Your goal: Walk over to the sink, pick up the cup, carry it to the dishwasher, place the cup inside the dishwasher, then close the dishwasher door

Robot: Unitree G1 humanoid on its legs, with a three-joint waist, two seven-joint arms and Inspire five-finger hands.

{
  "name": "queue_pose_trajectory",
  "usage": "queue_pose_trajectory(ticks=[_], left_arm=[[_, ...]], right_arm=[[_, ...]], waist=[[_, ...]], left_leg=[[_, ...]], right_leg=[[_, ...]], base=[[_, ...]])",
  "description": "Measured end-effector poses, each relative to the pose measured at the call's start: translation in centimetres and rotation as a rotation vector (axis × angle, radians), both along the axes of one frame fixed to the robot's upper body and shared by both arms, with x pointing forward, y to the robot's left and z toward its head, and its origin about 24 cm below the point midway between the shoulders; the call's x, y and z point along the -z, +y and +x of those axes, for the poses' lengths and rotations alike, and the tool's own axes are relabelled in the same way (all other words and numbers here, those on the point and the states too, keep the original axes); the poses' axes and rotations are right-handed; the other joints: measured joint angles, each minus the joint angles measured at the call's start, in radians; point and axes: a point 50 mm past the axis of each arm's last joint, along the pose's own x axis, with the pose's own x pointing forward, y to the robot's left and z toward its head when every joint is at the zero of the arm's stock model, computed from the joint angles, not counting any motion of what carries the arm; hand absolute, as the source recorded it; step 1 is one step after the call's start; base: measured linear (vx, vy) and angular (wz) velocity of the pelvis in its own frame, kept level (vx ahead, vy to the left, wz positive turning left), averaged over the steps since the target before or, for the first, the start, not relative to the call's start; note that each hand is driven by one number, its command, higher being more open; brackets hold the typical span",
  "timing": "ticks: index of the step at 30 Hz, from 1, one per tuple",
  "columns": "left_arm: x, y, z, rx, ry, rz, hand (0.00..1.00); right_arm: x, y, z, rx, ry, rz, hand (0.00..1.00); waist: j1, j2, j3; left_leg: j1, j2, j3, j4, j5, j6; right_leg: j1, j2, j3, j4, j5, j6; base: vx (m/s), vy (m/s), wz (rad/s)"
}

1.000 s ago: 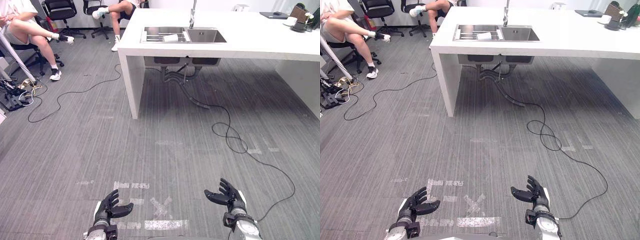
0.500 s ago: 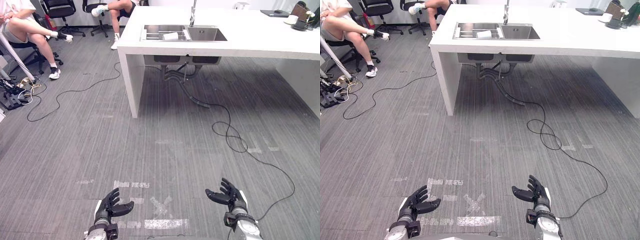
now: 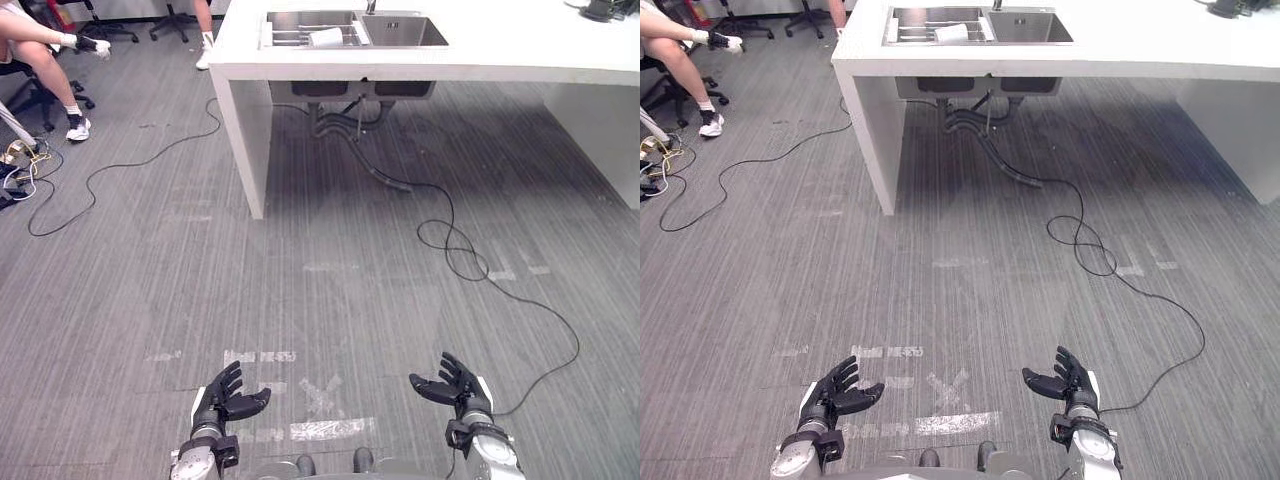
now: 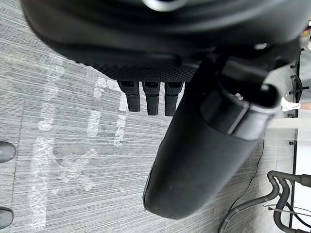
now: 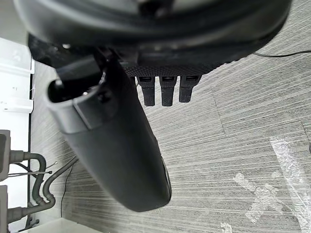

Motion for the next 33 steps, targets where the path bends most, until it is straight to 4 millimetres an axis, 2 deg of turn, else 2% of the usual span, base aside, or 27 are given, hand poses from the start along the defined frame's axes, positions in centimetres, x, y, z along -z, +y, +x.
queue_pose_trajectory(ticks=[2,3,4,6,8,9,10,11,12,13,14,15,16,17,18,21,23,24,25,26,27,28,29,30,31,32,33], left_arm=[[-0.2,-0.1,0.2,0.019,-0.010,0.008,0.90],[-0.2,-0.1,0.2,0.022,-0.010,0.010,0.90],[-0.3,-0.1,0.4,0.022,-0.011,0.011,0.90],[-0.5,-0.2,1.0,0.029,-0.025,0.015,0.90],[-1.0,-0.3,2.3,0.017,-0.059,0.004,0.90],[-1.1,-0.3,2.4,0.013,-0.065,0.003,0.90],[-1.2,0.0,2.6,0.008,-0.069,0.007,0.90],[-1.2,0.4,2.4,0.008,-0.063,0.017,0.90],[-1.1,0.2,2.4,0.005,-0.058,0.012,0.90],[-1.0,-0.2,2.6,0.004,-0.062,-0.002,0.90],[-1.0,-0.4,2.7,0.003,-0.066,-0.007,0.90],[-0.8,-1.1,2.7,0.000,-0.063,-0.030,0.90],[-0.8,-1.2,2.7,-0.001,-0.062,-0.034,0.90],[-0.6,-1.7,2.5,-0.004,-0.056,-0.052,0.90],[-0.4,-2.5,2.2,-0.001,-0.050,-0.077,0.90],[-0.7,-3.6,2.5,0.009,-0.077,-0.105,0.90],[-1.1,-3.8,2.9,0.031,-0.095,-0.103,0.90],[-1.1,-3.9,2.9,0.031,-0.095,-0.105,0.90],[-1.1,-4.0,2.9,0.030,-0.095,-0.108,0.90],[-1.0,-4.1,2.7,0.028,-0.090,-0.112,0.90],[-0.9,-4.0,2.7,0.026,-0.086,-0.111,0.90],[-0.8,-3.5,2.6,0.024,-0.077,-0.094,0.90],[-0.9,-3.1,2.9,0.029,-0.077,-0.080,0.90],[-0.9,-3.1,3.0,0.030,-0.076,-0.079,0.90],[-0.7,-3.2,2.8,0.030,-0.066,-0.083,0.90],[-0.6,-3.1,2.5,0.031,-0.054,-0.081,0.90],[-0.5,-3.0,2.3,0.030,-0.049,-0.076,0.90]], right_arm=[[0.1,0.4,-0.1,-0.018,0.007,0.002,0.90],[0.1,0.4,-0.1,-0.022,0.007,0.002,0.90],[0.0,0.6,0.1,-0.030,0.000,0.001,0.90],[-0.4,0.5,0.6,-0.037,-0.023,-0.006,0.90],[-1.2,0.2,2.1,-0.066,-0.056,-0.030,0.90],[-1.4,0.1,2.4,-0.071,-0.067,-0.035,0.90],[-1.7,0.0,2.8,-0.073,-0.079,-0.040,0.90],[-1.6,0.0,2.6,-0.069,-0.073,-0.041,0.90],[-1.5,-0.2,2.4,-0.067,-0.068,-0.046,0.90],[-1.6,-0.5,2.4,-0.064,-0.068,-0.057,0.90],[-1.7,-0.5,2.4,-0.064,-0.068,-0.059,0.90],[-1.6,-0.3,2.4,-0.073,-0.065,-0.062,0.90],[-1.6,-0.3,2.4,-0.076,-0.063,-0.061,0.90],[-1.6,0.1,2.2,-0.086,-0.064,-0.060,0.90],[-2.1,0.5,2.4,-0.092,-0.099,-0.060,0.90],[-3.4,0.8,3.3,-0.088,-0.176,-0.068,0.90],[-3.6,1.1,4.0,-0.088,-0.191,-0.063,0.90],[-3.5,1.0,4.0,-0.085,-0.188,-0.062,0.90],[-3.3,0.8,3.8,-0.075,-0.179,-0.062,0.90],[-3.0,0.5,3.5,-0.069,-0.156,-0.069,0.90],[-2.7,0.4,3.4,-0.067,-0.140,-0.069,0.90],[-1.8,1.2,3.4,-0.071,-0.099,-0.042,0.90],[-1.6,1.5,3.2,-0.077,-0.086,-0.034,0.90],[-1.5,1.5,3.2,-0.077,-0.084,-0.034,0.90],[-1.5,1.5,3.3,-0.079,-0.083,-0.032,0.90],[-1.4,1.9,3.2,-0.088,-0.078,-0.025,0.90],[-1.3,2.2,3.2,-0.095,-0.075,-0.019,0.90]], waist=[[0.000,-0.015,0.022],[0.001,-0.018,0.025],[-0.002,-0.016,0.025],[-0.007,-0.018,0.025],[-0.012,-0.001,0.040],[-0.013,0.004,0.043],[-0.016,-0.001,0.040],[-0.028,-0.016,0.030],[-0.032,-0.008,0.028],[-0.031,0.018,0.026],[-0.030,0.025,0.028],[-0.027,0.038,0.037],[-0.026,0.038,0.038],[-0.022,0.036,0.041],[-0.007,0.026,0.051],[0.001,0.022,0.054],[0.018,0.022,0.058],[0.024,0.022,0.058],[0.034,0.021,0.059],[0.041,0.048,0.054],[0.050,0.060,0.058],[0.056,0.029,0.061],[0.057,0.007,0.059],[0.058,0.002,0.061],[0.056,0.000,0.061],[0.056,-0.004,0.063],[0.056,-0.007,0.065]], left_leg=[[0.055,-0.008,-0.011,0.012,-0.022,0.023],[0.068,-0.013,-0.016,0.014,-0.029,0.030],[0.087,-0.013,-0.031,0.019,-0.048,0.025],[0.097,-0.010,-0.052,0.016,-0.056,0.021],[0.125,0.034,-0.069,-0.006,-0.068,-0.003],[0.134,0.045,-0.069,-0.012,-0.075,-0.015],[0.155,0.055,-0.067,-0.018,-0.092,-0.045],[0.181,0.057,-0.070,-0.016,-0.112,-0.078],[0.188,0.070,-0.070,-0.002,-0.122,-0.092],[0.160,0.113,-0.063,0.082,-0.127,-0.104],[0.130,0.133,-0.057,0.161,-0.126,-0.108],[-0.009,0.204,-0.054,0.512,-0.087,-0.140],[-0.024,0.216,-0.053,0.564,-0.085,-0.138],[-0.073,0.255,-0.046,0.720,-0.085,-0.137],[-0.116,0.279,-0.015,0.799,-0.085,-0.136],[-0.231,0.283,-0.004,0.777,-0.085,-0.136],[-0.314,0.250,-0.003,0.590,-0.088,-0.118],[-0.320,0.229,-0.006,0.511,-0.083,-0.119],[-0.319,0.179,-0.020,0.322,-0.021,-0.123],[-0.299,0.155,-0.052,0.128,0.094,-0.129],[-0.284,0.154,-0.066,0.104,0.206,-0.106],[-0.264,0.124,-0.046,0.099,0.203,-0.060],[-0.267,0.093,-0.032,0.110,0.170,-0.031],[-0.267,0.080,-0.021,0.122,0.149,-0.018],[-0.258,0.061,0.001,0.139,0.111,-0.003],[-0.215,0.048,0.026,0.130,0.084,0.005],[-0.187,0.045,0.038,0.126,0.070,0.009]], right_leg=[[-0.084,-0.037,-0.038,0.259,0.007,0.010],[-0.103,-0.049,-0.047,0.314,-0.004,0.011],[-0.140,-0.073,-0.070,0.364,-0.043,0.005],[-0.174,-0.088,-0.098,0.332,-0.071,0.001],[-0.211,-0.070,-0.153,0.170,-0.064,-0.003],[-0.218,-0.057,-0.161,0.115,-0.048,-0.006],[-0.214,-0.040,-0.164,0.004,0.026,-0.023],[-0.197,-0.049,-0.165,-0.036,0.165,-0.077],[-0.190,-0.042,-0.179,-0.019,0.154,-0.125],[-0.162,-0.010,-0.198,-0.036,0.128,-0.128],[-0.144,0.005,-0.206,-0.053,0.121,-0.139],[-0.047,0.049,-0.222,-0.122,0.109,-0.164],[-0.030,0.056,-0.222,-0.133,0.107,-0.166],[0.053,0.075,-0.217,-0.175,0.095,-0.185],[0.137,0.076,-0.190,-0.215,0.083,-0.202],[0.198,0.072,-0.162,-0.276,0.081,-0.204],[0.250,0.058,-0.132,-0.324,0.076,-0.208],[0.259,0.049,-0.121,-0.328,0.072,-0.200],[0.273,0.030,-0.108,-0.328,0.054,-0.170],[0.287,0.033,-0.092,-0.322,0.029,-0.127],[0.293,0.038,-0.073,-0.315,0.013,-0.109],[0.304,0.010,-0.052,-0.305,-0.013,-0.077],[0.296,-0.026,-0.047,-0.286,-0.039,-0.053],[0.288,-0.044,-0.034,-0.264,-0.055,-0.047],[0.249,-0.074,0.012,-0.163,-0.081,-0.005],[0.184,-0.092,0.060,0.023,-0.086,0.025],[0.138,-0.099,0.076,0.141,-0.068,0.067]], base=[[0.15,0.061,0.11],[0.25,0.046,0.18],[0.24,0.026,0.21],[0.25,-0.003,0.33],[0.40,-0.084,0.25],[0.43,-0.126,0.07],[0.43,-0.161,0.22],[0.47,-0.188,0.30],[0.50,-0.233,0.30],[0.40,-0.197,0.14],[0.59,-0.299,0.15],[0.49,-0.239,0.09],[0.58,-0.261,0.01],[0.52,-0.185,-0.26],[0.43,-0.145,-0.34],[0.29,-0.039,-0.28],[0.29,0.099,-0.29],[0.30,0.165,-0.35],[0.31,0.211,-0.29],[0.38,0.295,-0.37],[0.33,0.267,-0.42],[0.40,0.263,-0.32],[0.27,0.141,-0.19],[0.33,0.182,-0.13],[0.26,0.172,-0.31],[0.40,0.245,-0.40],[0.41,0.203,-0.43]])
